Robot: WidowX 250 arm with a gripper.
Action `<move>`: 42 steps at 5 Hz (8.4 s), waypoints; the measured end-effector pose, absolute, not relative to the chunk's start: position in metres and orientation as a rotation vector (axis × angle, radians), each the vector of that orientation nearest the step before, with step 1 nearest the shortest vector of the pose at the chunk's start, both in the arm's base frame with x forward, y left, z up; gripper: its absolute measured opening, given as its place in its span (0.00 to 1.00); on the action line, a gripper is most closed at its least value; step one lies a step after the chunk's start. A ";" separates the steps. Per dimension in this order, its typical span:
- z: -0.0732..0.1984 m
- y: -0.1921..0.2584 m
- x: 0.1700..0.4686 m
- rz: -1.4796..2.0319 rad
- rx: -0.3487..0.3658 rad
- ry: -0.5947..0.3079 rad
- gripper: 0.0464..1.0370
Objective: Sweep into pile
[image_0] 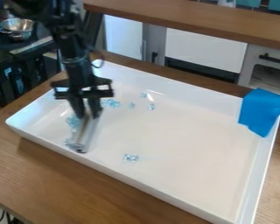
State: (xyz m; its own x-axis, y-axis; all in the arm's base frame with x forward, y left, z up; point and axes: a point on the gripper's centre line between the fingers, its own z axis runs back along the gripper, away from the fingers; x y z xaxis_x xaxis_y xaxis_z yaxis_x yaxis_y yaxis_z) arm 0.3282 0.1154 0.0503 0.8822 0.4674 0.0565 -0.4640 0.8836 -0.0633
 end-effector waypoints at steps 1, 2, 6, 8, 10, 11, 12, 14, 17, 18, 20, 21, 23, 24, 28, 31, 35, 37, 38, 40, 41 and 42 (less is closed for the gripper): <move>0.051 0.136 0.317 0.532 -0.043 -0.047 0.27; 0.056 0.137 0.315 0.569 -0.073 -0.056 0.27; 0.125 0.035 0.378 0.606 -0.241 -0.298 0.27; 0.100 -0.003 0.422 0.571 -0.191 -0.283 0.27; 0.076 -0.004 0.444 0.588 -0.129 -0.232 0.27; 0.064 -0.003 0.445 0.595 -0.116 -0.197 0.27; 0.062 0.003 0.444 0.594 -0.112 -0.189 0.27; 0.056 0.024 0.440 0.634 -0.118 -0.183 0.27; 0.051 0.078 0.418 0.763 -0.096 -0.166 0.27; 0.051 0.099 0.401 0.818 -0.067 -0.148 0.27; 0.050 0.108 0.364 1.055 -0.030 -0.033 0.27; 0.049 0.106 0.354 1.154 -0.027 0.034 0.27; 0.048 0.104 0.329 1.218 0.026 0.144 0.27; 0.048 0.113 0.308 1.223 0.066 0.153 0.27; 0.080 0.081 0.298 0.976 -0.034 -0.177 0.27; 0.103 -0.014 0.369 0.834 -0.103 -0.109 0.27; 0.067 -0.038 0.340 0.528 -0.027 -0.130 0.27; 0.055 -0.020 0.329 0.496 0.000 -0.110 0.27; 0.053 -0.012 0.327 0.461 0.035 -0.133 0.27; 0.052 0.008 0.328 0.403 0.087 -0.161 0.27; 0.052 0.027 0.328 0.329 0.145 -0.187 0.27; 0.053 0.040 0.330 0.234 0.199 -0.204 0.27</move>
State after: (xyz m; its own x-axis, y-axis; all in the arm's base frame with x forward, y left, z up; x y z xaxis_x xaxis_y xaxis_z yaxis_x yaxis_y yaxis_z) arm 0.3303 0.0397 0.0531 0.9522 0.2089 0.2228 -0.2490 0.9533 0.1706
